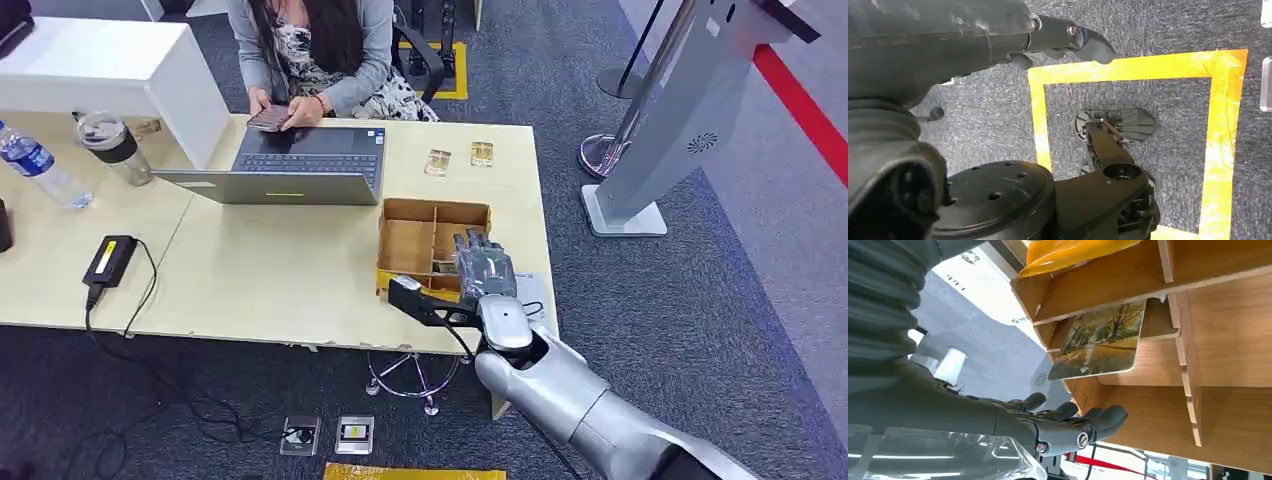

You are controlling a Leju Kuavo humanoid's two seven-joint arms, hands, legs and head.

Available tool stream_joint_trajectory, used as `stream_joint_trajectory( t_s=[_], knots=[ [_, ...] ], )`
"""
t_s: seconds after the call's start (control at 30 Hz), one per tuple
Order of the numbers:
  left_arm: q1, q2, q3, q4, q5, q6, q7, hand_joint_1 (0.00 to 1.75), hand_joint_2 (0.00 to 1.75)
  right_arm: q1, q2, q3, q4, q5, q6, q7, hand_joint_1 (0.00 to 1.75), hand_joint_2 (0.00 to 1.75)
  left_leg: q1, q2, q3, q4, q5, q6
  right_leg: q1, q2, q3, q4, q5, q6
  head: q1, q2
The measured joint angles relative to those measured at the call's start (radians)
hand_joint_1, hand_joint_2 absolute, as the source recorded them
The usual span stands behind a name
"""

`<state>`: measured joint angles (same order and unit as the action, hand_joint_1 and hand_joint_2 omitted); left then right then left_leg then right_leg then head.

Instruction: Pass the card to the sensor for recognition and then transmit it.

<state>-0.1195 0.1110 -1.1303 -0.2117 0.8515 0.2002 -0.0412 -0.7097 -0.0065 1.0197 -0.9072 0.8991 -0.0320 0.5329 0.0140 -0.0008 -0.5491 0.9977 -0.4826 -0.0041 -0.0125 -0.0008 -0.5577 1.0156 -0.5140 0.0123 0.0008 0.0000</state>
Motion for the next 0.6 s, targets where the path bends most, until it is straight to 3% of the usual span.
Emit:
stream_joint_trajectory(
  t_s=[0.3, 0.33, 0.37, 0.4, 0.43, 0.6],
  knots=[
    [0.0, 0.0, 0.0, 0.0, -0.002, 0.0, 0.0, 0.0, 0.0, 0.0, 0.003, 0.0, 0.015, 0.002, -0.009, -0.009, 0.0, 1.75, 0.0, 0.0, 0.0, 0.0, 0.0, 0.0, 0.0, 0.0, 0.0, 0.0, 0.0, 0.0, 0.0, 0.0],
    [0.0, 0.0, 0.0, 0.0, -0.002, 0.0, 0.0, 0.0, 0.0, 0.0, 0.004, 0.0, 0.016, 0.002, -0.011, -0.011, 0.44, 1.75, 0.0, 0.0, 0.0, 0.0, 0.0, 0.0, 0.0, 0.0, 0.0, 0.0, 0.0, 0.0, 0.0, 0.0],
    [0.0, 0.0, 0.0, 0.0, -0.002, 0.0, 0.0, 0.0, 0.0, 0.0, 0.006, 0.0, 0.018, 0.002, -0.013, -0.011, 0.44, 1.75, 0.0, 0.0, 0.0, 0.0, 0.0, 0.0, 0.0, 0.0, 0.0, 0.0, 0.0, 0.0, 0.0, 0.0],
    [0.0, 0.0, 0.0, 0.0, -0.002, 0.0, 0.0, 0.0, 0.0, 0.0, 0.007, 0.0, 0.021, 0.002, -0.015, -0.012, 1.59, 1.75, 0.0, 0.0, 0.0, 0.0, 0.0, 0.0, 0.0, 0.0, 0.0, 0.0, 0.0, 0.0, 0.0, 0.0],
    [0.0, 0.0, 0.0, 0.0, -0.002, 0.0, 0.0, 0.0, 0.0, 0.0, 0.009, 0.0, 0.023, 0.001, -0.015, -0.013, 1.75, 1.75, 0.0, 0.0, 0.0, 0.0, 0.0, 0.0, 0.0, 0.0, 0.0, 0.0, 0.0, 0.0, 0.0, 0.0],
    [0.0, 0.0, 0.0, 0.0, -0.001, 0.0, 0.0, 0.0, 0.0, 0.0, 0.017, 0.0, 0.024, -0.002, -0.024, -0.022, 1.75, 1.75, 0.0, 0.0, 0.0, 0.0, 0.0, 0.0, 0.0, 0.0, 0.0, 0.0, 0.0, 0.0, 0.0, 0.0]
  ],
)
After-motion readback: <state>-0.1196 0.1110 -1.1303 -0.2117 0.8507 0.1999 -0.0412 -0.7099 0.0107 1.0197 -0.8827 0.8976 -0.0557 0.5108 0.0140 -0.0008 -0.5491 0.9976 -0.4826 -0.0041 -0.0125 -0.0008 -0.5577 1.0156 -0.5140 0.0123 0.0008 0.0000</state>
